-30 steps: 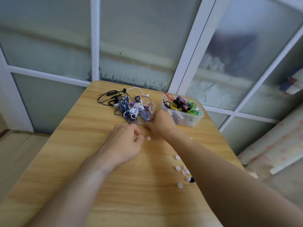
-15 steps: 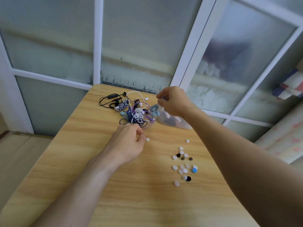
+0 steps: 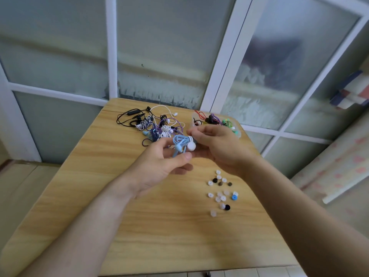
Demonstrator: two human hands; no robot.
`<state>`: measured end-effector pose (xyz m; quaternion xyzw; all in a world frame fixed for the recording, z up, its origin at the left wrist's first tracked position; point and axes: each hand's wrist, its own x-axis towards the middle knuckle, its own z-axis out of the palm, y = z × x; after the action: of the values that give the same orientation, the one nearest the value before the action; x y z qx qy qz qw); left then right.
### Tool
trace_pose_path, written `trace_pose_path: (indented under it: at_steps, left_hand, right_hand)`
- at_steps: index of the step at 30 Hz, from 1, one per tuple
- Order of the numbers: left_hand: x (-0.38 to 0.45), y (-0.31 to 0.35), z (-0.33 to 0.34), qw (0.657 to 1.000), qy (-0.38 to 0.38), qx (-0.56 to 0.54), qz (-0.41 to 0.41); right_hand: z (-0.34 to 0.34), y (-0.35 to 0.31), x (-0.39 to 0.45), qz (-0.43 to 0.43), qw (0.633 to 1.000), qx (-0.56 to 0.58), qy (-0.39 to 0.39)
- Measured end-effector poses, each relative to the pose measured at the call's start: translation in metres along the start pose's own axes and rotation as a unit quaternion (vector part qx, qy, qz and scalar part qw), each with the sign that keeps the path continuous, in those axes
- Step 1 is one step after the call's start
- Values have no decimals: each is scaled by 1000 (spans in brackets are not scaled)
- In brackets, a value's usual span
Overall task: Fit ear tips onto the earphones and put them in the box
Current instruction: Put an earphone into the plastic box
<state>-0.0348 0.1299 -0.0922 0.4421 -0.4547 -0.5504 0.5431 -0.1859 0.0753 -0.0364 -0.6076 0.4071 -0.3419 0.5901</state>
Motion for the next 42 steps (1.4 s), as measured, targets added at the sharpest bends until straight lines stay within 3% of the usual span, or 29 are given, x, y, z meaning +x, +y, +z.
trace_pose_path:
  at_steps: [3, 11, 15, 23, 27, 31, 33, 37, 42]
  left_hand:
    - [-8, -4, 8, 1000, 9, -12, 23]
    - [-30, -17, 25, 994, 2, 108, 33]
    - [-44, -19, 25, 989, -11, 141, 29]
    - [-51, -9, 23, 997, -6, -55, -52]
    - [-52, -10, 23, 998, -17, -35, -56]
    - [-55, -8, 21, 997, -58, 4, -40]
    - [-55, -9, 23, 998, -44, 49, -22]
    - [-55, -8, 24, 994, 1, 106, 3]
    - [-55, -6, 25, 996, 8, 91, -13]
  right_hand:
    - [-7, 16, -18, 26, 998, 47, 16]
    - [-7, 58, -70, 45, 973, 225, 39]
    - [-8, 70, -82, 76, 975, 209, 21]
    - [-7, 72, -90, 62, 981, 177, 53]
    - [0, 72, -97, 64, 981, 181, 38]
    - [2, 70, -98, 134, 942, 307, 18]
    - [3, 71, -99, 148, 932, 330, 14]
    - [4, 73, -102, 124, 961, 245, 3]
    - [-16, 60, -104, 33, 997, 31, 59]
